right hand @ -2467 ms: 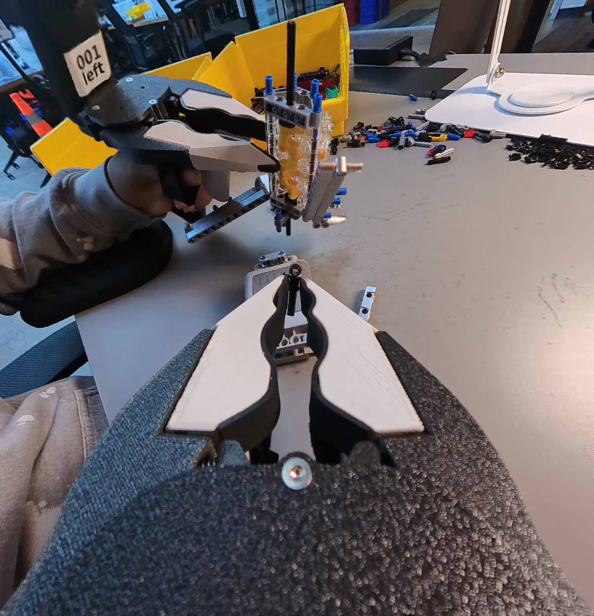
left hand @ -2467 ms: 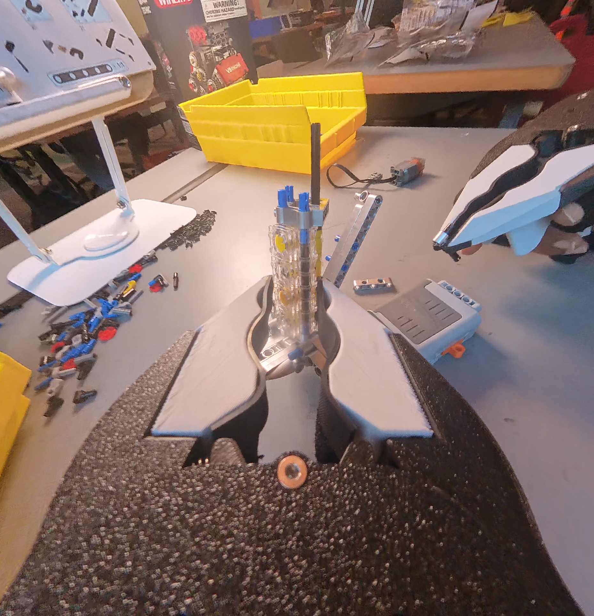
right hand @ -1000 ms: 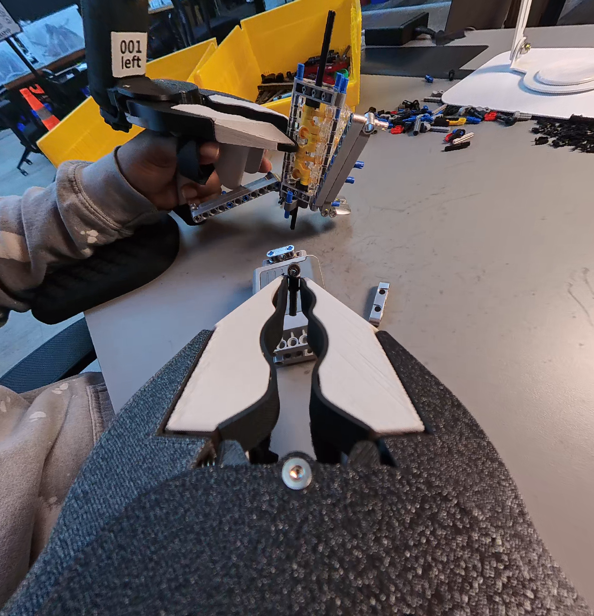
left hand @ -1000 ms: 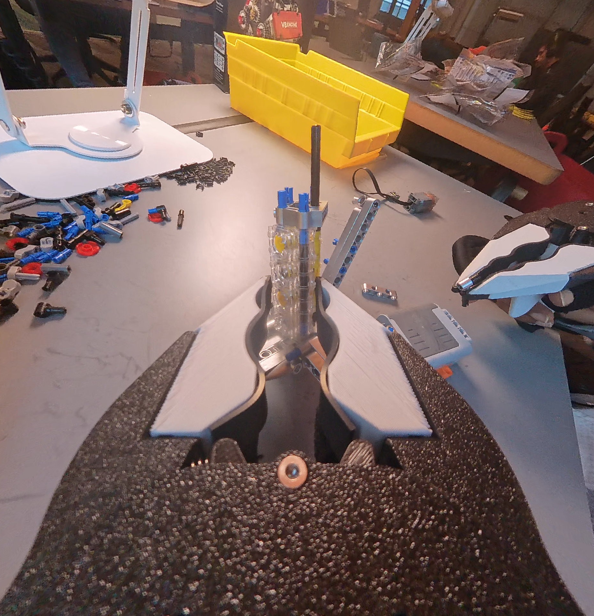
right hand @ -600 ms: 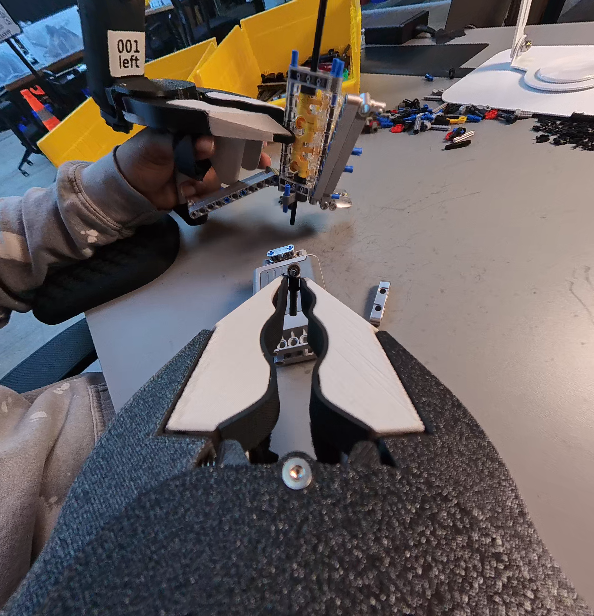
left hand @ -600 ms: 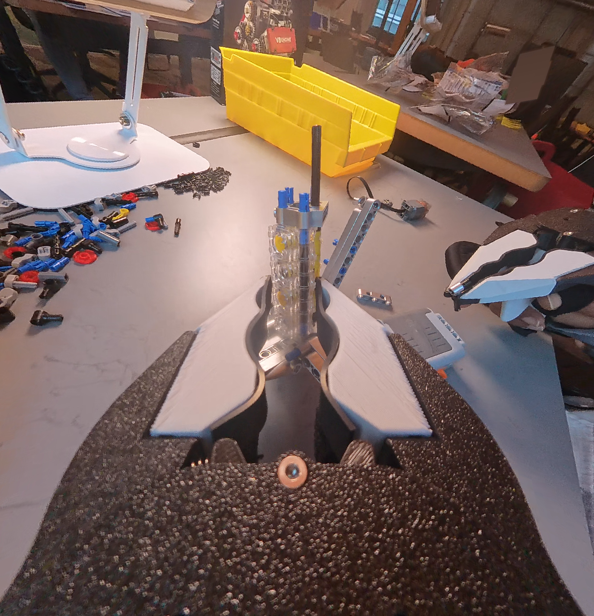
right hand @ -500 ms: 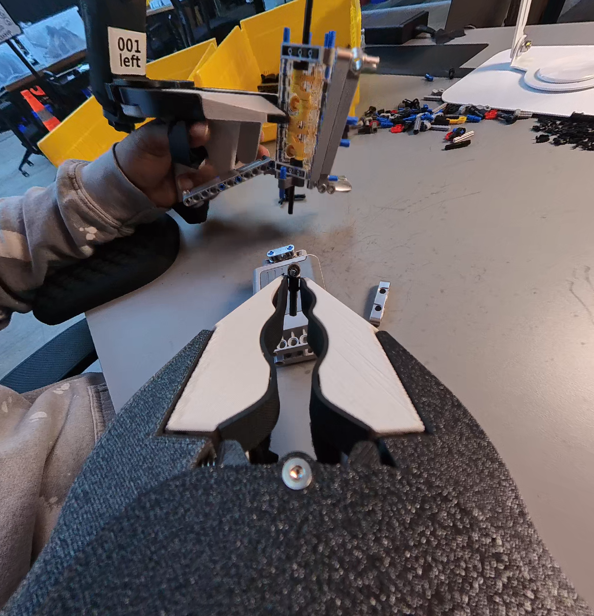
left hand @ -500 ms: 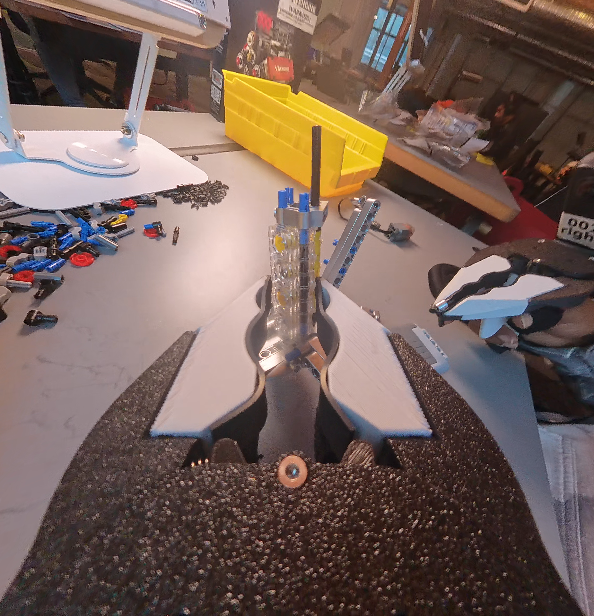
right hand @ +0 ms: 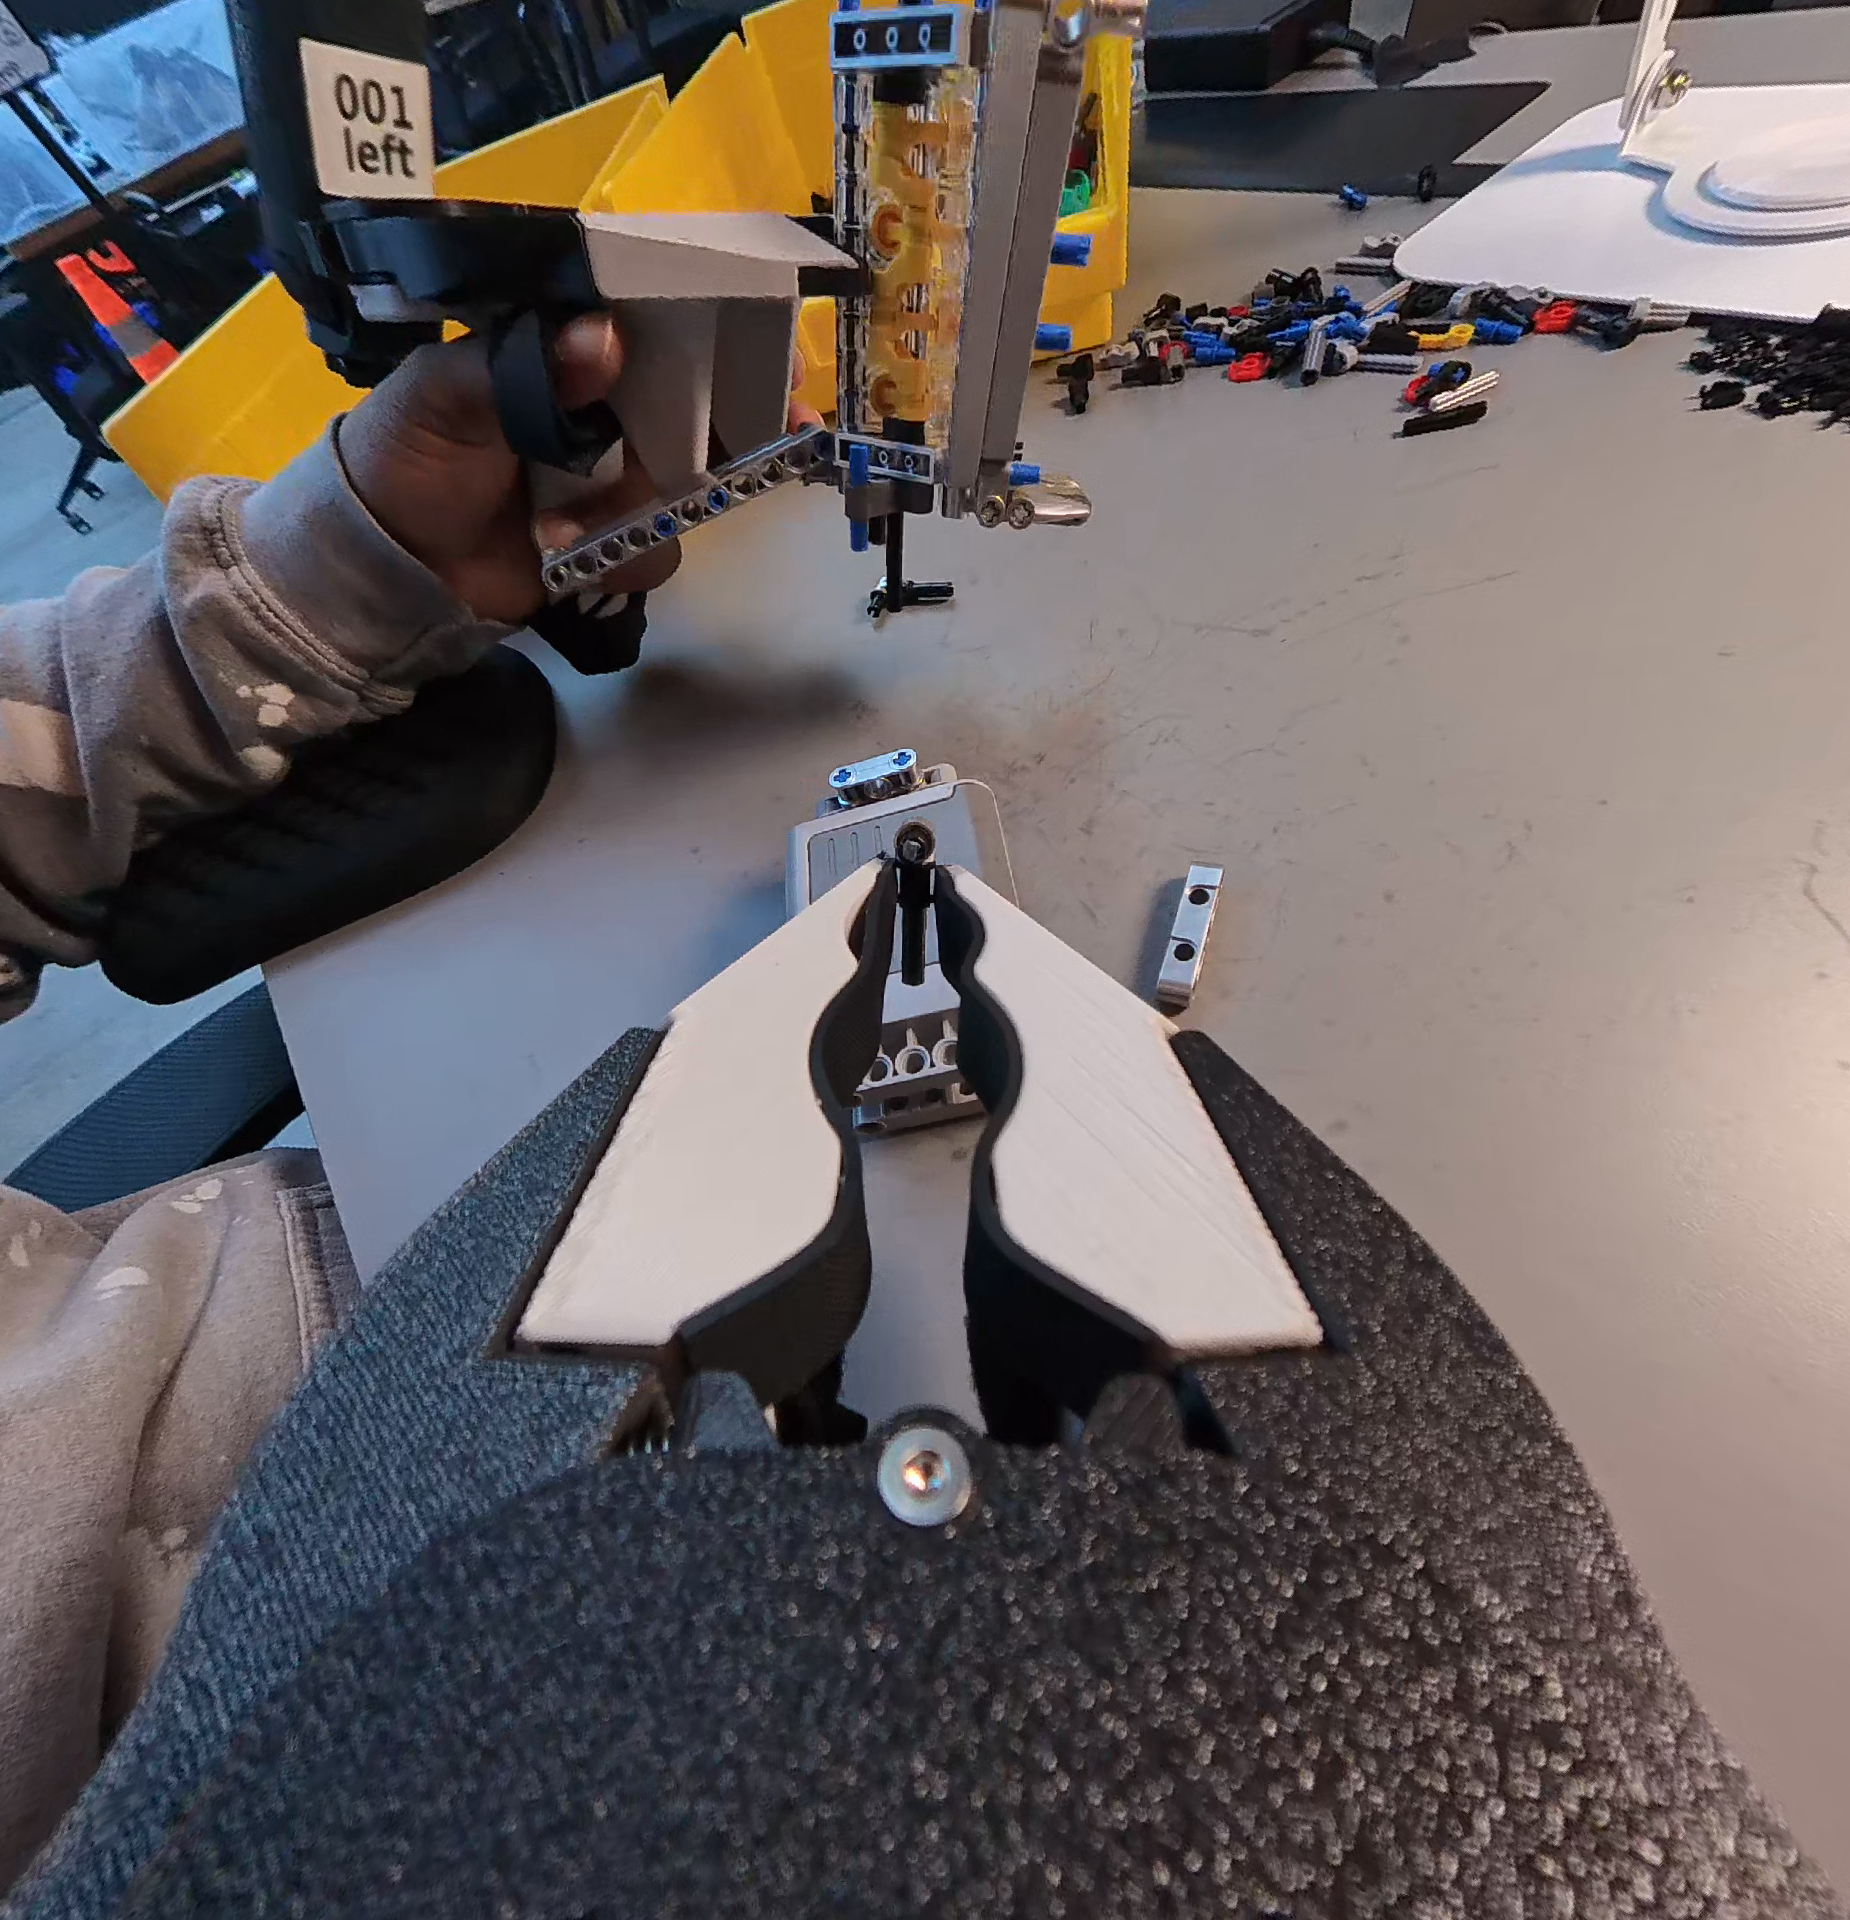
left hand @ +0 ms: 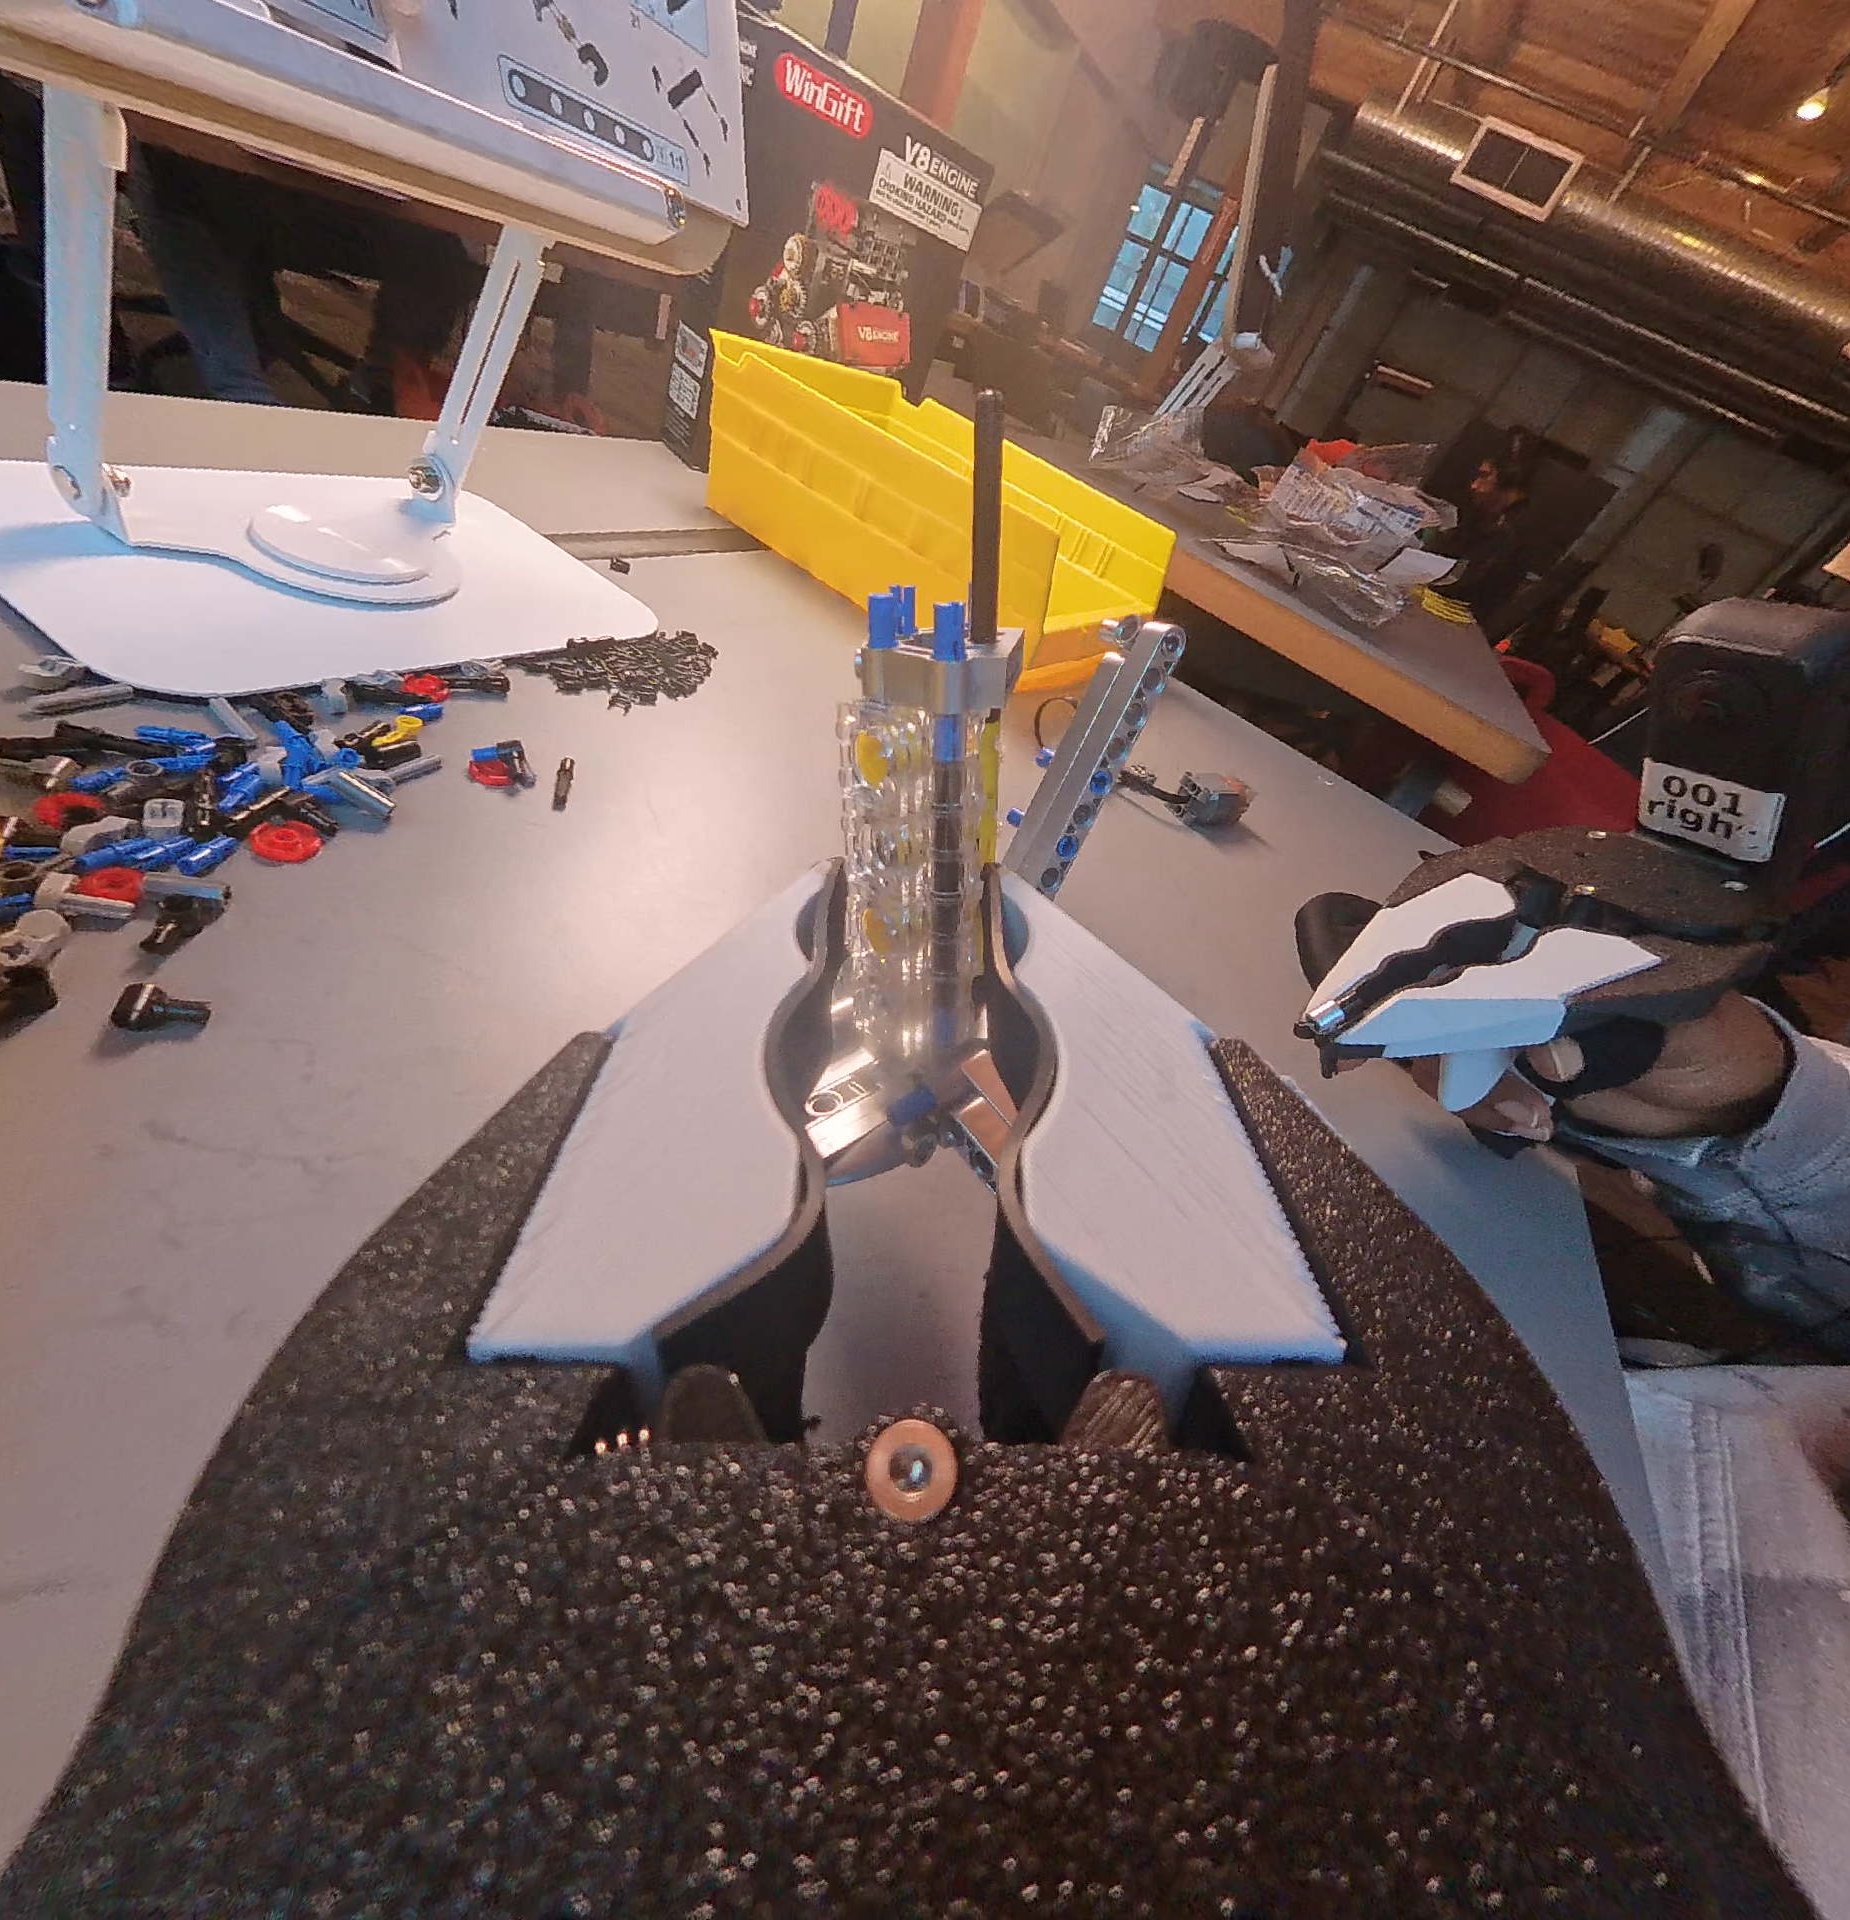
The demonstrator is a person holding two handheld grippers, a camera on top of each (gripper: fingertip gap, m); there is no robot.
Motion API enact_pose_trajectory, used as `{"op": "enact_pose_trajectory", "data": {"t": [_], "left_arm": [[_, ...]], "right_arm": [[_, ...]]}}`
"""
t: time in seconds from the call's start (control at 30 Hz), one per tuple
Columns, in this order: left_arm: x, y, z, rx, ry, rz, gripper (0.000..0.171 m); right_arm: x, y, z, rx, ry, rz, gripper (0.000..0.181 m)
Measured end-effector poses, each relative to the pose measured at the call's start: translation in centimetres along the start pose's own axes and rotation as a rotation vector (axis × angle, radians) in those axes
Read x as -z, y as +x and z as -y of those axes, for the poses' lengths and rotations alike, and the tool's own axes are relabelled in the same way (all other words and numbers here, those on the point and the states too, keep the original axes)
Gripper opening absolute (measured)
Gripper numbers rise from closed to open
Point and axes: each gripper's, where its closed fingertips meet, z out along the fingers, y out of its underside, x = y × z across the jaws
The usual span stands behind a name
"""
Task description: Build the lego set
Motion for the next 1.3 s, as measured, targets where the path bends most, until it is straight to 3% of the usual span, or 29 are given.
{"op": "enact_pose_trajectory", "data": {"t": [0.4, 0.9, 1.13, 1.3], "left_arm": [[1.7, -1.0, 2.3, -0.036, 0.101, 0.051, 0.024], [1.5, -0.9, 1.8, -0.072, 0.077, 0.061, 0.024], [0.8, 0.0, 1.0, -0.183, 0.029, 0.074, 0.023], [0.1, 1.1, 0.2, -0.426, -0.033, 0.130, 0.023]], "right_arm": [[0.2, 0.1, 0.1, -0.009, 0.011, -0.002, 0.005], [0.2, 0.1, 0.1, -0.010, 0.012, -0.002, 0.005], [0.3, 0.1, 0.2, -0.011, 0.019, -0.003, 0.005], [0.3, 0.0, 0.2, -0.023, 0.023, 0.003, 0.005]]}}
